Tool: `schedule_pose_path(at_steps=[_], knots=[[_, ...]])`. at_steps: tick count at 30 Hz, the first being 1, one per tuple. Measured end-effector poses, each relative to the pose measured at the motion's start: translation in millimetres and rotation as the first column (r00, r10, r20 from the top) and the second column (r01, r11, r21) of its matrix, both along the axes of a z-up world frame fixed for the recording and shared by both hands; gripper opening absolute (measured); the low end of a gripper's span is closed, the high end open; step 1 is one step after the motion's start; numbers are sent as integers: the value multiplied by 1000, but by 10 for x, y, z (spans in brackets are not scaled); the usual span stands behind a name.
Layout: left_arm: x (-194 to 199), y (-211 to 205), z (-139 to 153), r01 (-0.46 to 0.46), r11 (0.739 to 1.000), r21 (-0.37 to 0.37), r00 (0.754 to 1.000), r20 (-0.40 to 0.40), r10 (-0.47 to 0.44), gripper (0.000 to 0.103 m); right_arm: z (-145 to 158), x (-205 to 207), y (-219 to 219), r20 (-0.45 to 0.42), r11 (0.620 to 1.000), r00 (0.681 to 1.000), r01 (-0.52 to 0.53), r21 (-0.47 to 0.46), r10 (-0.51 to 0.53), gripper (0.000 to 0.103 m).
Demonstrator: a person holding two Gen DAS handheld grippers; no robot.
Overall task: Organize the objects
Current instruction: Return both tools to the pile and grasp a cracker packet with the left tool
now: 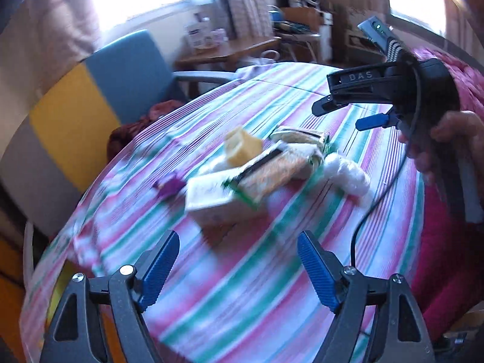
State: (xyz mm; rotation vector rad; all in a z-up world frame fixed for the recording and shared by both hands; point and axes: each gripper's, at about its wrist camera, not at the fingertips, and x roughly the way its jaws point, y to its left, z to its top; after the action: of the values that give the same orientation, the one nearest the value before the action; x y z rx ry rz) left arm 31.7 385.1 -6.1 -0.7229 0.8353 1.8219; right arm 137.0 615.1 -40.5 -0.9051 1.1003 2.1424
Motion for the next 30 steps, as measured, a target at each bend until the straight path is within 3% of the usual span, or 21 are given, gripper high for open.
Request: schedule_pose_path(at_steps=[6, 12, 19, 21, 25, 30], knots=[[-15, 527, -150, 138, 986, -90, 990, -16, -140, 83, -68, 83, 124, -29, 997, 999, 43, -72, -45, 93], [20, 902, -245, 244, 954, -177, 969, -7, -249, 83, -134, 55, 123, -27, 993, 999, 26, -115, -29, 94], [-98, 1193, -407, 280, 927, -248, 960, 50, -276, 82, -166, 15, 116, -36, 990, 999, -1, -138, -4, 94], [-101, 1192, -446, 272, 936, -224, 962, 97, -257, 60, -178, 13, 125, -34, 990, 999, 0, -141, -5, 94], [-70, 999, -410, 218, 968, -128, 970, 134, -200, 53, -192, 36, 152, -35, 989, 999, 14, -145, -20, 94], [-60, 388, -337, 45, 999, -3, 967, 252, -43, 53, -176, 29, 155, -31, 991, 999, 14, -130, -18, 94]])
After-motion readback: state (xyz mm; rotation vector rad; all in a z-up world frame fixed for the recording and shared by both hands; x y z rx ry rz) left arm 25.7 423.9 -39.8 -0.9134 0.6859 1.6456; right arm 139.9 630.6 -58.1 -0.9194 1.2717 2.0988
